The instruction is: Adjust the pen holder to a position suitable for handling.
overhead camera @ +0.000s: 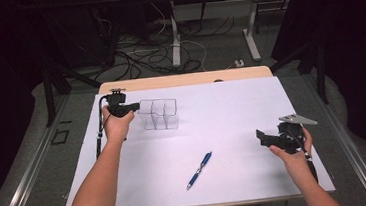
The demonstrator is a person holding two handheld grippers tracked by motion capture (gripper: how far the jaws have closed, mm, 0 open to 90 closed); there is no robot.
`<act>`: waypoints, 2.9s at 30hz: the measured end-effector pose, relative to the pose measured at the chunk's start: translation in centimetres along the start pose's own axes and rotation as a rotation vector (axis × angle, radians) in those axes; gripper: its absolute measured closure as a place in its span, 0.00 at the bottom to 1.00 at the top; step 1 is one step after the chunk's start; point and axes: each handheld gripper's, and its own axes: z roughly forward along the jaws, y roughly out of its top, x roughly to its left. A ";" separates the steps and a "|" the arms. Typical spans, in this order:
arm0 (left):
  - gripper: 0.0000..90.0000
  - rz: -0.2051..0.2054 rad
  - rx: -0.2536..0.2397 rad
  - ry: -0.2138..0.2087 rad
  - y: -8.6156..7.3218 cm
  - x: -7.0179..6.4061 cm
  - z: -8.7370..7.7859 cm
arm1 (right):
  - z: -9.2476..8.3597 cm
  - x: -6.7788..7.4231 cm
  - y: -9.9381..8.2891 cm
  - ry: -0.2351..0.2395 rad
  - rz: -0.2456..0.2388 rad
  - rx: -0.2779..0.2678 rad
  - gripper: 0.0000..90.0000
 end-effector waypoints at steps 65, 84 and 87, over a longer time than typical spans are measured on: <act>0.96 -0.007 0.037 -0.166 -1.4 -8.4 1.6 | 0.1 0.0 0.0 -0.001 -0.013 -0.003 0.09; 0.71 0.035 -0.012 -0.146 -1.5 -7.3 -0.6 | 0.1 0.3 0.1 0.014 -0.023 -0.006 0.09; 0.66 0.043 -0.030 -0.143 -1.7 -7.2 -1.2 | 0.1 0.3 0.1 0.017 -0.024 -0.007 0.09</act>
